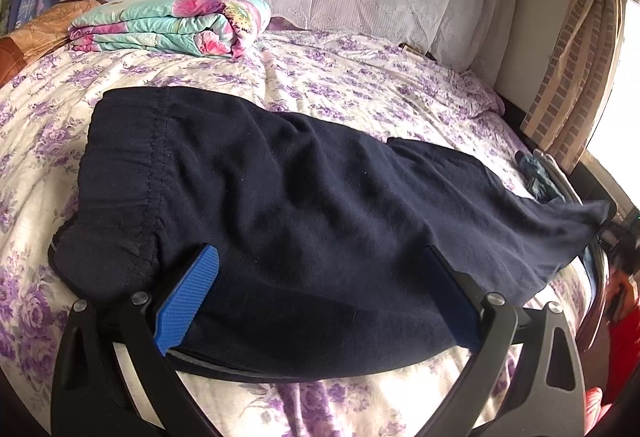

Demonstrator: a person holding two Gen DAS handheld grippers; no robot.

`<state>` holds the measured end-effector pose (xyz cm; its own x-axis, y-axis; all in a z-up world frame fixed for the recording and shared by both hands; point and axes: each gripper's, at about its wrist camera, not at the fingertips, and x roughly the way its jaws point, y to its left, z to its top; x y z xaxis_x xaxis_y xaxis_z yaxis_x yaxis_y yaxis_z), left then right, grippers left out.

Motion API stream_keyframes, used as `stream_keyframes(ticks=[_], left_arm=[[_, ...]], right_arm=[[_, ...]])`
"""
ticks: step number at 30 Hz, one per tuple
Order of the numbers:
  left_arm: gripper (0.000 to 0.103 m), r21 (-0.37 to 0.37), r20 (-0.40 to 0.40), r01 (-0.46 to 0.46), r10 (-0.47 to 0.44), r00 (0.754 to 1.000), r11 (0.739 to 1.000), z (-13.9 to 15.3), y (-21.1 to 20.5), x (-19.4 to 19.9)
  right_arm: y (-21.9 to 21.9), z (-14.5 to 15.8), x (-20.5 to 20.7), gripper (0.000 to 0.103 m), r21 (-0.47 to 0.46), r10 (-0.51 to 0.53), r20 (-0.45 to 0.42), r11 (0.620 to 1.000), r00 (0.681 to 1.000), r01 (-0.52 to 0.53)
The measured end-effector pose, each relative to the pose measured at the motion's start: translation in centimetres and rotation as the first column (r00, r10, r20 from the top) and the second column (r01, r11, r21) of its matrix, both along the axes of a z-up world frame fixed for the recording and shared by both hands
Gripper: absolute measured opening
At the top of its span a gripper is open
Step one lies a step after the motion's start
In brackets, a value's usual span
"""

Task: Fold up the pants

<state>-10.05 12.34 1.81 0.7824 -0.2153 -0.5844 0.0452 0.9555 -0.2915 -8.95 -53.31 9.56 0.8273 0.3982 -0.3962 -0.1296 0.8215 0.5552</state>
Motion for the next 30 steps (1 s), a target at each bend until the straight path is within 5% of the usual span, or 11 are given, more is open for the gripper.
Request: stream_keyframes(ticks=[2,6,9,14,17,20,22,24,26,30], left_arm=[[0.098,0.002,-0.005,-0.001,0.001,1.0,1.0,0.0,0.1,0.0],[0.098,0.019,-0.015,-0.019,0.02,1.0,1.0,0.0,-0.2,0.0],[0.098,0.08,-0.051,-0.057,0.062,0.997,0.995,1.1,-2.0,-0.2],[0.098,0.081,0.018,0.129,-0.131,0.991,0.988,5.0,-8.2,0.4],[0.098,0.073,0.019,0.274,-0.276,0.961,0.959,6.0,-13.5,3.1],[0.098,0.049,-0.017,0.386,-0.385,0.923,0.921,5.1,-18.4,5.5],[0.098,0.087,-0.111,0.433,-0.424,0.899,0.897,2.6,-22.0,7.2],[0.098,0.176,-0.236,0.421,-0.377,0.896,0.89,-1.6,-24.2,8.7],[0.098,0.217,-0.206,0.414,-0.373,0.905,0.884,-0.6,-24.5,7.8],[0.098,0.048,-0.172,0.377,-0.364,0.915,0.925,2.2,-22.2,8.2]], right_arm=[[-0.2,0.4,0.2,0.014,-0.056,0.002,-0.009,0.998,1.0,-0.003],[-1.4,-6.8,1.6,0.014,-0.043,-0.022,-0.216,0.999,0.976,0.013],[-0.3,-7.4,0.7,0.015,-0.146,-0.045,-0.137,0.989,0.99,0.024],[0.0,-7.6,0.8,0.016,-0.164,-0.046,-0.101,0.986,0.994,0.029],[0.1,-7.7,0.8,0.016,-0.168,-0.047,-0.089,0.985,0.995,0.031],[-0.3,-7.9,0.1,0.017,-0.162,-0.045,-0.08,0.986,0.996,0.031],[-0.3,-8.1,0.1,0.017,-0.16,-0.044,-0.076,0.987,0.996,0.031],[-0.4,-8.1,-0.1,0.018,-0.157,-0.039,-0.071,0.987,0.997,0.027],[-0.3,-8.1,-0.2,0.019,-0.157,-0.036,-0.069,0.987,0.997,0.025],[-0.3,-8.1,-0.1,0.02,-0.157,-0.035,-0.065,0.987,0.997,0.024]])
